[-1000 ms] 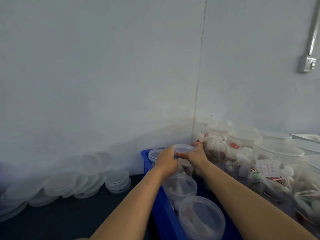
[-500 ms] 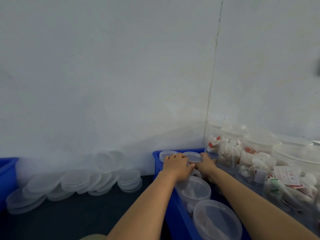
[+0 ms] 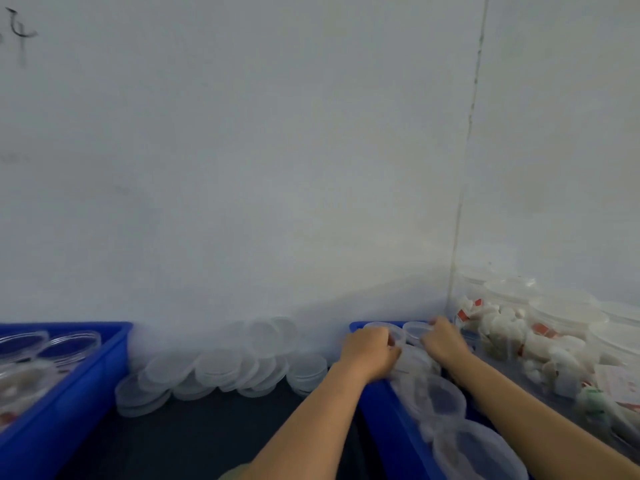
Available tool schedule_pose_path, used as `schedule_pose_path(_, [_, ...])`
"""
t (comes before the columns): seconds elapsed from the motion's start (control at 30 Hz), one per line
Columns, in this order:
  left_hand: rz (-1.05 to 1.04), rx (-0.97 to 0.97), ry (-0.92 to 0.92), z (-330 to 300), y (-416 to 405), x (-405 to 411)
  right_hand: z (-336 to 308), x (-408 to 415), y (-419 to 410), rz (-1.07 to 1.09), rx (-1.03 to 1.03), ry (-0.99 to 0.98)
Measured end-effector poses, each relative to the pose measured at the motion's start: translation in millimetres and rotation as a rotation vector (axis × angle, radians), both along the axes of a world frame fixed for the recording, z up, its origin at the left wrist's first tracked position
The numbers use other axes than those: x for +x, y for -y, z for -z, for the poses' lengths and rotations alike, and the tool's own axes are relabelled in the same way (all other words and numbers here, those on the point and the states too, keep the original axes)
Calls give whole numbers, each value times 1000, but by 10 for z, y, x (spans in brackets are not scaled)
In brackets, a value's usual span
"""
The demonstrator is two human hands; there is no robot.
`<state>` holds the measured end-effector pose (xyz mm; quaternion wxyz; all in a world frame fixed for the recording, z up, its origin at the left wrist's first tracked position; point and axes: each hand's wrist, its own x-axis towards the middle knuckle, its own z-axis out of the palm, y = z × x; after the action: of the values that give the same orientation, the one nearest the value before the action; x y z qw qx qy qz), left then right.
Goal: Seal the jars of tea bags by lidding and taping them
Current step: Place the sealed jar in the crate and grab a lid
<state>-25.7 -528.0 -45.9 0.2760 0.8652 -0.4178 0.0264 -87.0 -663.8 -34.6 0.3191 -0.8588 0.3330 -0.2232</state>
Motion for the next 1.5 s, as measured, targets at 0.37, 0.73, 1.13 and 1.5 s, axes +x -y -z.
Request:
schedule_pose_path(0.37, [-386,-45,-11,131,-2178,-647,-147,-361,-2283,-570,392,130])
schedule_pose_path(0.73, [-791,179,132,148,-3717,-751,95,-102,-3952,-874,475,-62])
schedule_pose_path(1.13, [-838,103,-84,149,-4496,446,232,936,-4538,-830,398,85])
schedule_pose_path(1.5, [-807,48,-50,469,-4622,880,412,1453,-4648,-776,-118,-80])
